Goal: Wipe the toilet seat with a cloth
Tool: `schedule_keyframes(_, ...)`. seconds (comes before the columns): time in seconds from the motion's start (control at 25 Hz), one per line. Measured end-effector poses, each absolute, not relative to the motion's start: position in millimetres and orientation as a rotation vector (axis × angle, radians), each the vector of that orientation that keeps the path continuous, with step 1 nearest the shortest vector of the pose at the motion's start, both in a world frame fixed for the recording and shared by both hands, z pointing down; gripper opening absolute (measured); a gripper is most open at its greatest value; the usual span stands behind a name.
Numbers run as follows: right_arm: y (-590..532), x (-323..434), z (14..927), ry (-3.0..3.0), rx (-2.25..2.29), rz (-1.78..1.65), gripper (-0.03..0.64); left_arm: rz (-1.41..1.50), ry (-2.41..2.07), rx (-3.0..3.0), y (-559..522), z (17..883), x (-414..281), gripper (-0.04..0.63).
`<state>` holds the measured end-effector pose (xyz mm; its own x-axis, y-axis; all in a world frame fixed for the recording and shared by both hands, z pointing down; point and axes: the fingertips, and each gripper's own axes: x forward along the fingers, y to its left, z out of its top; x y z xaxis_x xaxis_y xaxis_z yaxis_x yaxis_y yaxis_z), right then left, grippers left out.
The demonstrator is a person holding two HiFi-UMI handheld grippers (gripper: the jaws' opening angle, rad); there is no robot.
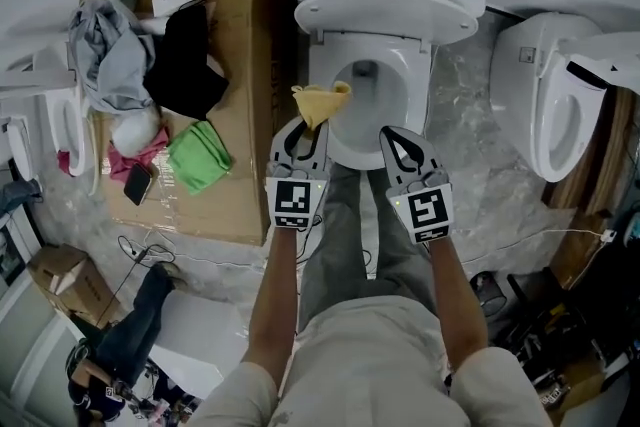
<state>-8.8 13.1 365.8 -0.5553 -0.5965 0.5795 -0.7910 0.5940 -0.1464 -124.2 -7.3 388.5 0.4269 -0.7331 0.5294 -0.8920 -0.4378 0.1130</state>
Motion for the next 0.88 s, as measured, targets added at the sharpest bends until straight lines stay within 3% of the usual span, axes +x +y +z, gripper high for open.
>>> schedule_keyframes(0.88,6,-16,482,-2.319,1.005,0.639,0.006,0.71,-1.325,2.252,-17,525,-130,0.083)
